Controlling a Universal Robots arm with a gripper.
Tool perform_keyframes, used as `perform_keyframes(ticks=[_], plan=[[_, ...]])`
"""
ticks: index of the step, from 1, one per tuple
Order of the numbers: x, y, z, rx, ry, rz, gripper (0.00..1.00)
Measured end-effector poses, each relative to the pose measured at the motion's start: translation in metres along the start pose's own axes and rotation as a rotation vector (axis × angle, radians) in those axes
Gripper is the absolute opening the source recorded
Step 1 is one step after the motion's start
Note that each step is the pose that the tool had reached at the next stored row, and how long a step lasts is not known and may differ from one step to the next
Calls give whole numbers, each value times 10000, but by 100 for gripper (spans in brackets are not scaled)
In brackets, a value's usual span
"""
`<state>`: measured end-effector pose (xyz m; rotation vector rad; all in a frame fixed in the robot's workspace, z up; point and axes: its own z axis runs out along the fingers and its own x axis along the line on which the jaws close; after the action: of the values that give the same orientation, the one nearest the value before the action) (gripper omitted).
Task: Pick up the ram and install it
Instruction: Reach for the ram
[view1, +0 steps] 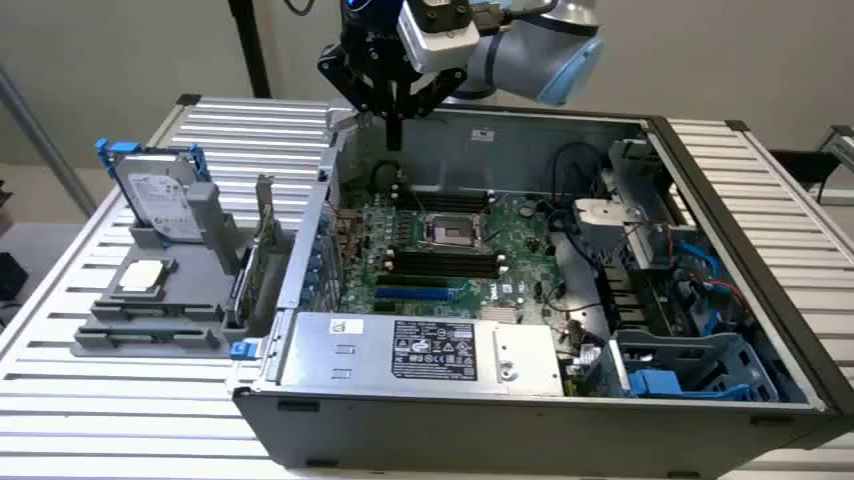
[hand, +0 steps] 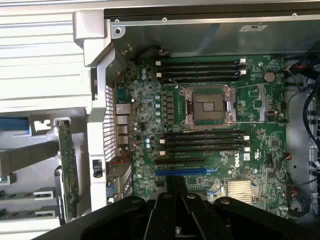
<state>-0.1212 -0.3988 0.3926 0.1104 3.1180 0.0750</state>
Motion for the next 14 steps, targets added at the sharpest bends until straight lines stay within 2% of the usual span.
perform_keyframes(ticks=[12,14], plan=[[1,0,0,1,4,0,11],[41,-11,-3,6,23,2,11]])
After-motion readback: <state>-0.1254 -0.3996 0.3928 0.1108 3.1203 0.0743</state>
